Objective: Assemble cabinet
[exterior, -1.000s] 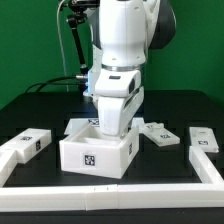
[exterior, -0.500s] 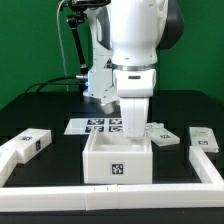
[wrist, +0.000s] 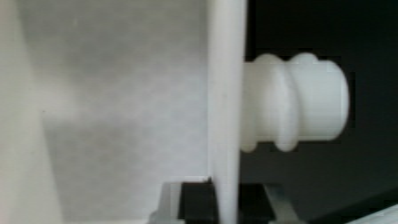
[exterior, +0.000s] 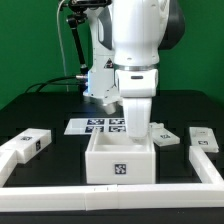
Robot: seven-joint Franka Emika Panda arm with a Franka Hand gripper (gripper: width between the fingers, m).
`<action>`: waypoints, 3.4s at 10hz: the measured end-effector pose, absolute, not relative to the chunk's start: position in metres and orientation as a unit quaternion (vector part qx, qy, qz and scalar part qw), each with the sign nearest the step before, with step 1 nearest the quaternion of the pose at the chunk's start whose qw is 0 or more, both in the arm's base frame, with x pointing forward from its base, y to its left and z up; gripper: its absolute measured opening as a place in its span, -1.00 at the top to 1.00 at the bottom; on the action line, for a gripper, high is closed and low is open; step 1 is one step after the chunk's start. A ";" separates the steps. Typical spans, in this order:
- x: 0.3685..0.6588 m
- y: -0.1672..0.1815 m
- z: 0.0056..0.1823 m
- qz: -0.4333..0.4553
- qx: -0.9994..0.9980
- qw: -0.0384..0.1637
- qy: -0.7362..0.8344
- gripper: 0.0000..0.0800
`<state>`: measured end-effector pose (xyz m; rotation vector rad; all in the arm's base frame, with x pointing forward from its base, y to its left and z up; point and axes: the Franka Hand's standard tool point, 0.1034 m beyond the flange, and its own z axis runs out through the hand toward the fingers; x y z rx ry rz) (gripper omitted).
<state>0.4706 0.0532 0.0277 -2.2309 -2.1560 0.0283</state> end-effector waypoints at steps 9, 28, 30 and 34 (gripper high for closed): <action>0.520 0.117 0.026 -0.015 -0.702 0.016 -0.712 0.91; 0.458 0.144 0.063 -0.041 -0.811 0.001 -0.584 -0.99; 0.457 0.144 0.063 -0.041 -0.811 0.001 -0.584 -0.99; 0.441 0.186 0.053 -0.049 -0.788 0.011 -0.614 -0.99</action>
Offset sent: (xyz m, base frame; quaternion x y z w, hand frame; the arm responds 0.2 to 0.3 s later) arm 0.0277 0.0397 -0.0083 0.0089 -0.0062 -0.0335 0.9994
